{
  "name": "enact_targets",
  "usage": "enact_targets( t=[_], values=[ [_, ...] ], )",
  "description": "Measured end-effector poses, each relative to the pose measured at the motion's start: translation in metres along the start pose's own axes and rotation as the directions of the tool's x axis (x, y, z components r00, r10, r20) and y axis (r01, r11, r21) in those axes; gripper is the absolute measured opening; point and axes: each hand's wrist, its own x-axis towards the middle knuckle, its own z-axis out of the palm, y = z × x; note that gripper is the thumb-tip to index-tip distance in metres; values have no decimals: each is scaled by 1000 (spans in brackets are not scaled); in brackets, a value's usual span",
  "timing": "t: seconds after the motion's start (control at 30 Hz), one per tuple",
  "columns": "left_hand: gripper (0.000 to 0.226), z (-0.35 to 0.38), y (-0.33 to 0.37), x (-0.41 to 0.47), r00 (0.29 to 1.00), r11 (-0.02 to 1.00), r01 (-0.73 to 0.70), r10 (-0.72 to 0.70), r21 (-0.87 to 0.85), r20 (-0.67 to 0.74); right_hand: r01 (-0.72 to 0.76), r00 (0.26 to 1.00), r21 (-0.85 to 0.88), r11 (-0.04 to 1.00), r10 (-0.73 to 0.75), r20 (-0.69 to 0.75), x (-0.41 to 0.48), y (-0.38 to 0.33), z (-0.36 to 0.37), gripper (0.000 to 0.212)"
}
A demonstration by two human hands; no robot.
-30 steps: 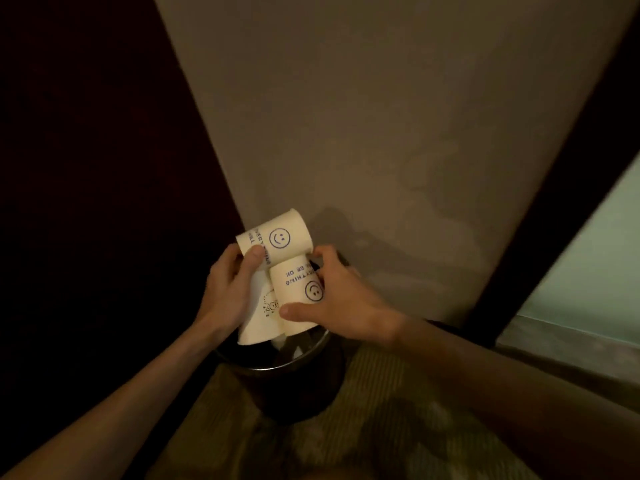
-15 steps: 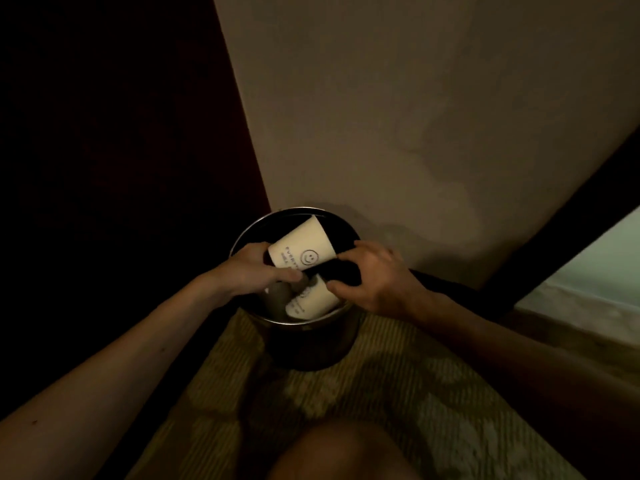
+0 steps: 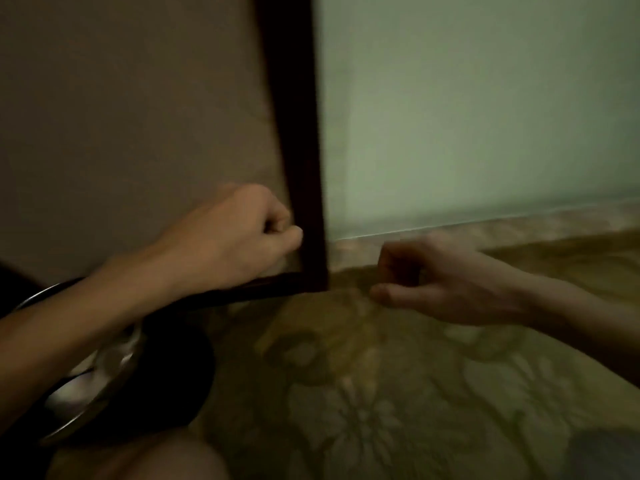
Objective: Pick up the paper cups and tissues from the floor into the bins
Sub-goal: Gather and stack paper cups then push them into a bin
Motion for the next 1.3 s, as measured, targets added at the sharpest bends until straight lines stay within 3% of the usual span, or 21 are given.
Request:
enact_targets(
  t=[0.07,0.13,0.2,0.27,0.37,0.47,0.6,0.7,0.8,0.9,1.03,1.17,1.3],
  values=[
    [41,23,68,37,969,960,-242,232,140,82,-124,990,3,992,124,71,-52,42,-23,27],
    [39,63,133,64,903,901,-409,375,147,210,-276,959,7,961,275,64,-107,89,-34,32],
    [33,115,197,84,808,824,-559,517,91,281,-419,907,60,906,421,-28,-165,139,-31,31],
    [33,170,253,96,752,783,-622,593,11,288,-552,801,176,815,577,-159,-217,185,-16,24],
    [37,253,342,107,699,764,-636,631,-110,338,-652,527,420,632,775,-349,-293,250,19,10],
    [28,326,426,106,592,754,-570,653,-327,473,-603,175,670,434,891,-420,-364,304,54,10],
    [11,414,522,83,480,739,-439,673,-510,562,-524,-286,825,211,869,-404,-456,360,92,12],
    [14,472,581,58,380,744,-336,668,-578,639,-513,-515,858,-7,802,-301,-519,399,108,37],
    [25,517,629,34,298,752,-245,659,-612,690,-542,-614,822,-178,751,-242,-569,431,112,62],
    [29,548,664,18,277,766,-187,641,-615,715,-496,-691,823,-276,699,-182,-599,458,110,73],
    [26,575,686,18,189,782,-91,622,-617,760,-216,-778,955,-201,627,-44,-628,489,104,62],
    [28,594,695,26,218,814,-10,568,-580,793,-105,-832,986,-131,555,-15,-640,504,104,29],
    [38,602,700,32,266,817,123,519,-563,812,27,-835,999,-30,549,39,-620,506,101,28]
  ],
)
